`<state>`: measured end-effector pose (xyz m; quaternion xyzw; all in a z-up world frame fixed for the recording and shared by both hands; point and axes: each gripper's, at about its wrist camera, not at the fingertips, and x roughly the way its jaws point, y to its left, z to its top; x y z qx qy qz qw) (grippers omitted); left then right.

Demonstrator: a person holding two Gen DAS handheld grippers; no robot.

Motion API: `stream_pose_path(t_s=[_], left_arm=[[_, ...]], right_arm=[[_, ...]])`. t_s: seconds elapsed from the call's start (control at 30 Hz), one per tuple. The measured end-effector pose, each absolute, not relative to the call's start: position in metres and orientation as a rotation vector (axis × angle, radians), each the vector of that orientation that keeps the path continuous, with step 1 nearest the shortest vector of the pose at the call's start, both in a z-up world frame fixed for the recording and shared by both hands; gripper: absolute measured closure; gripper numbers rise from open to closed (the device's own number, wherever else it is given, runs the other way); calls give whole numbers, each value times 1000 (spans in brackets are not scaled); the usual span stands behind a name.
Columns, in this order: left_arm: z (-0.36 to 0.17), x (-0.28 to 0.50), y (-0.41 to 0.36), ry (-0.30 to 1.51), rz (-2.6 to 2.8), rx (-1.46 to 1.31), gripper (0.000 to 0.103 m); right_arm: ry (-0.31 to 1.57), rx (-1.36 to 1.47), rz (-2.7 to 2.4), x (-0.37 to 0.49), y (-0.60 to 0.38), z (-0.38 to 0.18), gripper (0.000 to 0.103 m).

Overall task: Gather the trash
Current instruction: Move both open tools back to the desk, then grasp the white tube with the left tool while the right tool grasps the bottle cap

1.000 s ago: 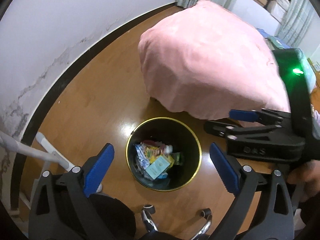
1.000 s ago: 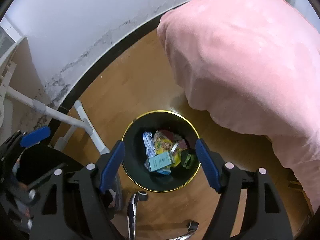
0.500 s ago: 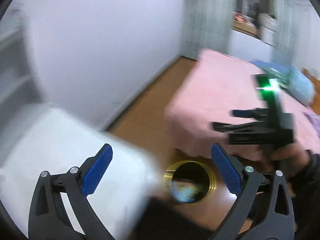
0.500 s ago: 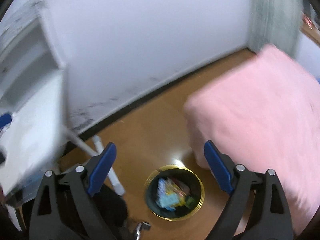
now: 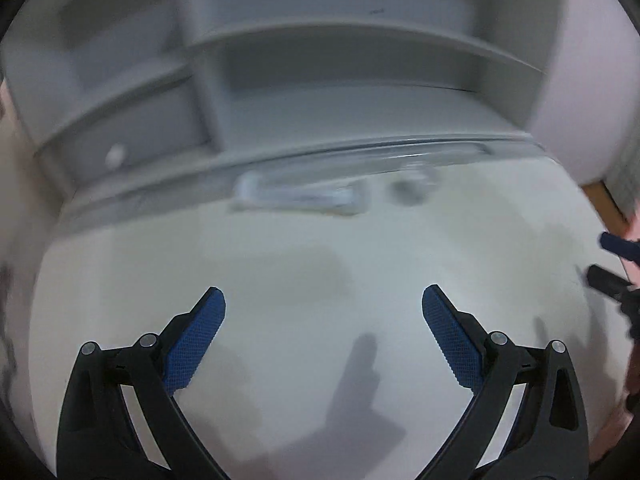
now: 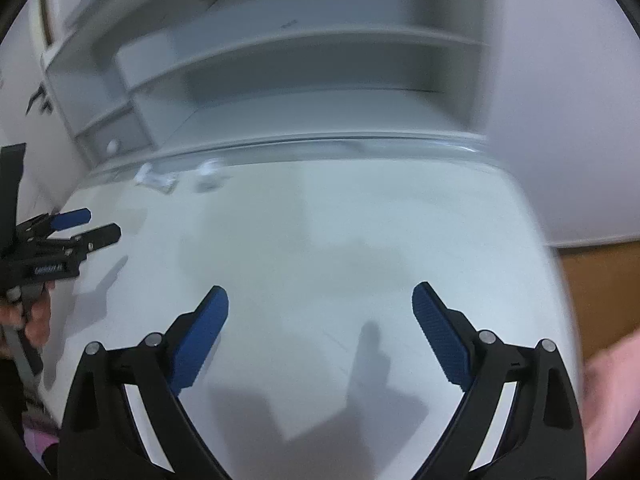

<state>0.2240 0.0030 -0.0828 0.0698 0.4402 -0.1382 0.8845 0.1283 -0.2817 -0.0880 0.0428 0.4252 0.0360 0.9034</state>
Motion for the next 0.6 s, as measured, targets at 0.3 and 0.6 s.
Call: stream_pose_path(t_s=[0.3,0.6], left_arm=[[-97,265,19,969,-189,63,7],[-91,301,-7,982,-88,-27,7]], right_arm=[[929,-68,148,246,-181,-109,26],[914,-34,199,272,-181,-99,72]])
